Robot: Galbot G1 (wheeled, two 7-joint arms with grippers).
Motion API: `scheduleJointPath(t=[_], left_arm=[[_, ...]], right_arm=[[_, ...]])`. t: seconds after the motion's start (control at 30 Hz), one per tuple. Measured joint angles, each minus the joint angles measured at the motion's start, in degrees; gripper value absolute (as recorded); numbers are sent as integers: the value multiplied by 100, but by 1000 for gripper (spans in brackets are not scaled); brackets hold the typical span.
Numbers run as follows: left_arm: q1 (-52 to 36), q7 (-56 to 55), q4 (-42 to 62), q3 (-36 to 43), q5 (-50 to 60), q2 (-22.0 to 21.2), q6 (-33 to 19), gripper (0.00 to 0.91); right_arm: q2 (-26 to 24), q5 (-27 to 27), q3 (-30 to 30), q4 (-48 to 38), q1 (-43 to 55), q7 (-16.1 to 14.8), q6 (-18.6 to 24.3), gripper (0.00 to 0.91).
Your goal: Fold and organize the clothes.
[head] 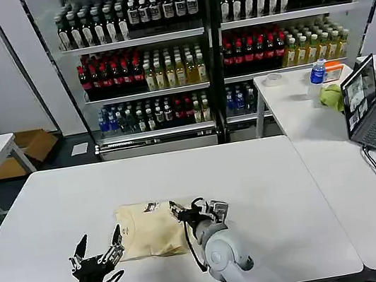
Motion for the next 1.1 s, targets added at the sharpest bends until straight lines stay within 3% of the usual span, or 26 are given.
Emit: scheduleJointPath(t=[0.63,1.1], left_arm=[[-54,3,62,34,-18,-14,-13,907],[-77,20,105,136,27,-50,-12,907]], right_arm=[[-183,175,299,-258,225,9,30,0],[-529,126,641,-561,517,-169,-172,0]])
